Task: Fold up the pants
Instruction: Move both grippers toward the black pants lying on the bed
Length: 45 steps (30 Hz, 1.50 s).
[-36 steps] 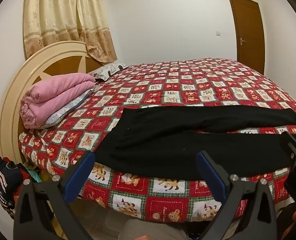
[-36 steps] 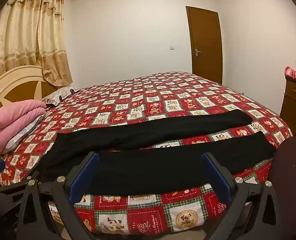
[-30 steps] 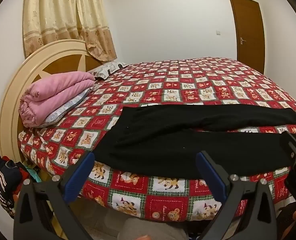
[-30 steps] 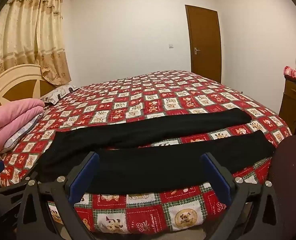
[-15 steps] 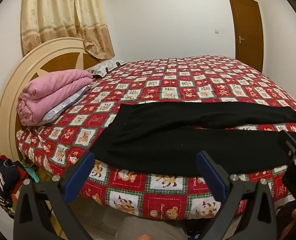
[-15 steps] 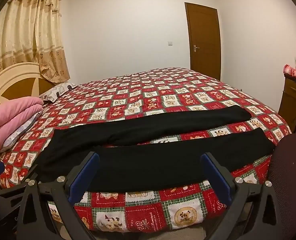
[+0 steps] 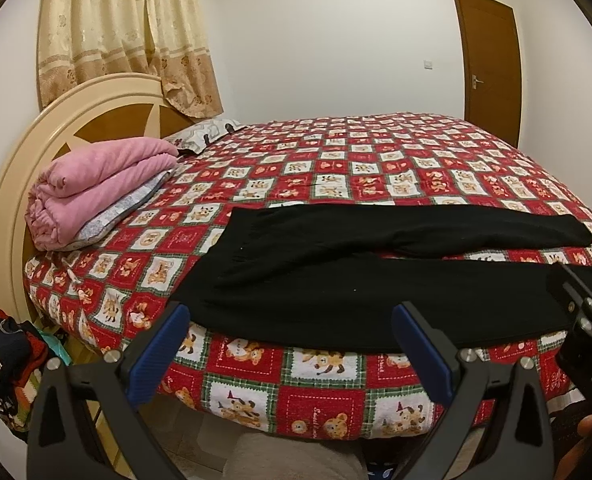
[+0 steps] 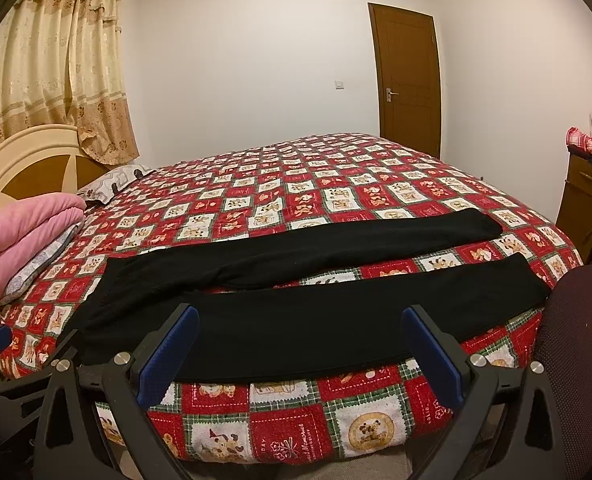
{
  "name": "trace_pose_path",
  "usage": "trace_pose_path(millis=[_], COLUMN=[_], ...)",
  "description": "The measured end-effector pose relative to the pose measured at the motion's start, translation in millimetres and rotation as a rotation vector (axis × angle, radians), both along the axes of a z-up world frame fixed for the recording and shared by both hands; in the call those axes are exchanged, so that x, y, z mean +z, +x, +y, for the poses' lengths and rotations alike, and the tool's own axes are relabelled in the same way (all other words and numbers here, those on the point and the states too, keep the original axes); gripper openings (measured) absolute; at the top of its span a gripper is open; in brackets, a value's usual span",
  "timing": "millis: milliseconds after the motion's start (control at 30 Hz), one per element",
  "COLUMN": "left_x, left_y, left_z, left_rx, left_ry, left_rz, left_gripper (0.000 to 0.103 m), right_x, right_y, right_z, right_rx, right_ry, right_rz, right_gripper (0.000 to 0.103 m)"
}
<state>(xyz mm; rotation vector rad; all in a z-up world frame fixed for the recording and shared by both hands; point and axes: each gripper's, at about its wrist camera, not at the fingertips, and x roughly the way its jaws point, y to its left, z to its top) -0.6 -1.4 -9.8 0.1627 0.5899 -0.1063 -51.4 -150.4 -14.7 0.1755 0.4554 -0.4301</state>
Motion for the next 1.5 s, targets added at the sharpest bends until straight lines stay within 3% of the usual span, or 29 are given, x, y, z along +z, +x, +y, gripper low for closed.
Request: trace_pose_path(millis=[767, 1500], left_x=[-3, -18], left_y=[-2, 11], left_z=[-1, -11], left_rx=[-0.002, -0.016], left_ry=[0.011, 0.036], left_rz=[0.001, 0.059], left_gripper=[0.103, 0.103], right_x=[-1, -12], right_y=[1, 10], right_z=[2, -8], right_rx=[0.001, -0.008], right_ry=[0.005, 0.033], right_rz=[0.006, 0.043], right_gripper=[0.102, 0.102])
